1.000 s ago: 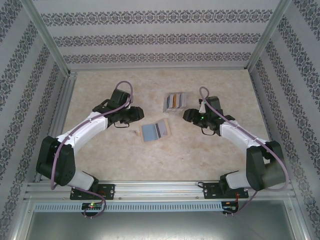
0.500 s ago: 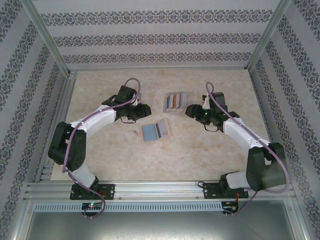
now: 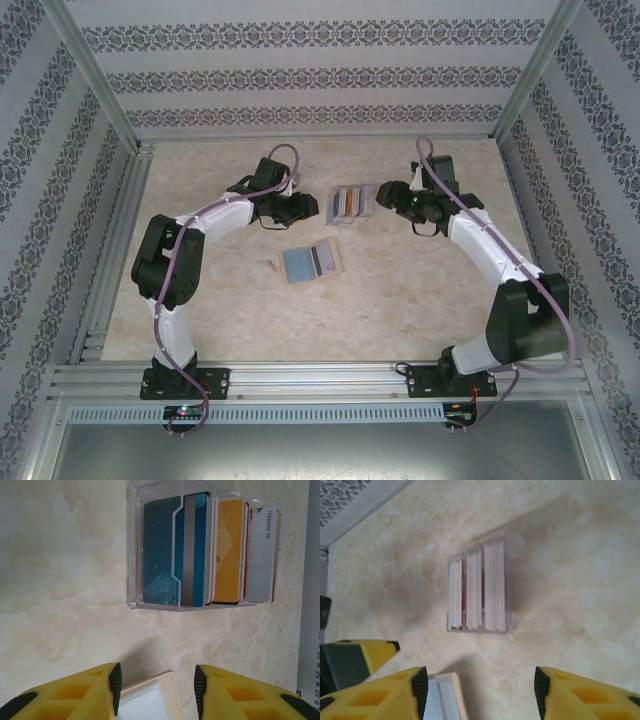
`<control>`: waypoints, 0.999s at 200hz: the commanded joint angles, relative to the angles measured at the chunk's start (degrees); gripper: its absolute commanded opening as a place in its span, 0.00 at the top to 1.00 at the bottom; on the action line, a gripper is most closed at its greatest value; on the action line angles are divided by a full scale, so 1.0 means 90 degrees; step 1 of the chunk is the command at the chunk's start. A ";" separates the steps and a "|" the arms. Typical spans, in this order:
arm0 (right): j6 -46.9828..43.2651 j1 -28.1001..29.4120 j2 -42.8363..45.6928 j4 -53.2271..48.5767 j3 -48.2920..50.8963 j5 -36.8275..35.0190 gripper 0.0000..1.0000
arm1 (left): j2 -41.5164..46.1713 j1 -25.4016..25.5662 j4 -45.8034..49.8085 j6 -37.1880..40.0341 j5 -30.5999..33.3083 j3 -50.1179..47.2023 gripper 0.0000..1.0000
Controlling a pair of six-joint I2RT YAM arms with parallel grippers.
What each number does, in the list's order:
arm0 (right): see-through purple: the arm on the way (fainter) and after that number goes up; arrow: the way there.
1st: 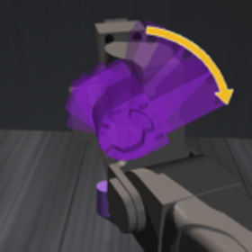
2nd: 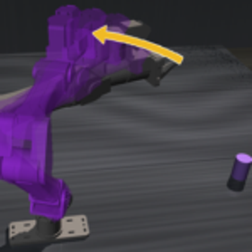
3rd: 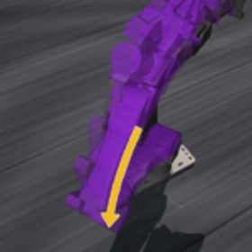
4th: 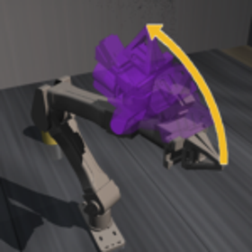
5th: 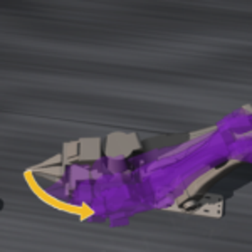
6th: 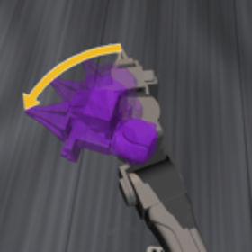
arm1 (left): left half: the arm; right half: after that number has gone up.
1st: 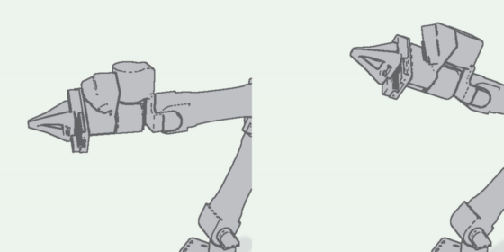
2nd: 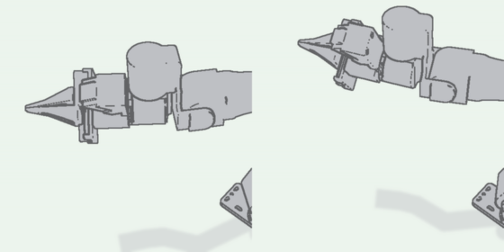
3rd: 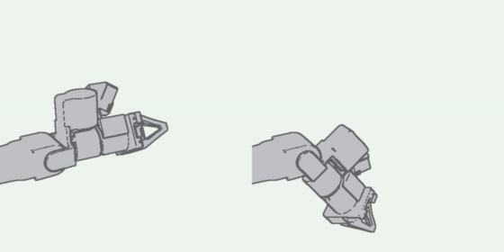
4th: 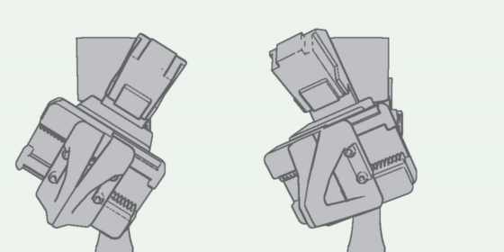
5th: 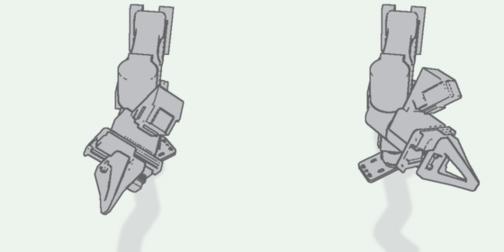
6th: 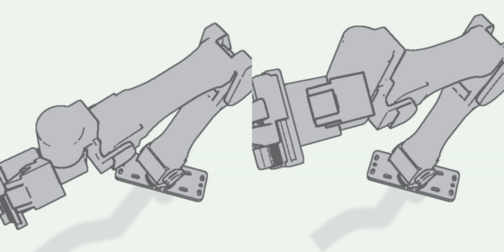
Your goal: Put the credit cards into the card holder
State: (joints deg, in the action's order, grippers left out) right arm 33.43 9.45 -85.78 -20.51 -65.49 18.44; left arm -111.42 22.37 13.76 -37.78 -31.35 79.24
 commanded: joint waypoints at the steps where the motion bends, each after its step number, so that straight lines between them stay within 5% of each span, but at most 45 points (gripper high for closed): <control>1: -0.0258 -0.0054 -0.0400 -0.0201 -0.0265 0.0069 0.39 | -0.0053 -0.0030 -0.0128 0.0008 -0.0038 0.0267 0.55; 36: -0.0084 0.0075 -0.0591 0.0404 0.0153 -0.0101 0.40 | -0.0101 -0.0015 -0.0064 0.0103 0.0038 0.0255 0.54; 200: -0.0227 0.0489 -0.2472 0.0416 -0.1338 0.0095 0.39 | -0.1244 0.0193 0.0370 0.0280 -0.0242 0.1648 0.50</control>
State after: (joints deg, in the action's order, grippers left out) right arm 32.56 12.69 -106.78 -16.08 -74.63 18.90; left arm -121.25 23.64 14.59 -37.41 -32.47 92.40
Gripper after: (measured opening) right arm 0.605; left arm 0.495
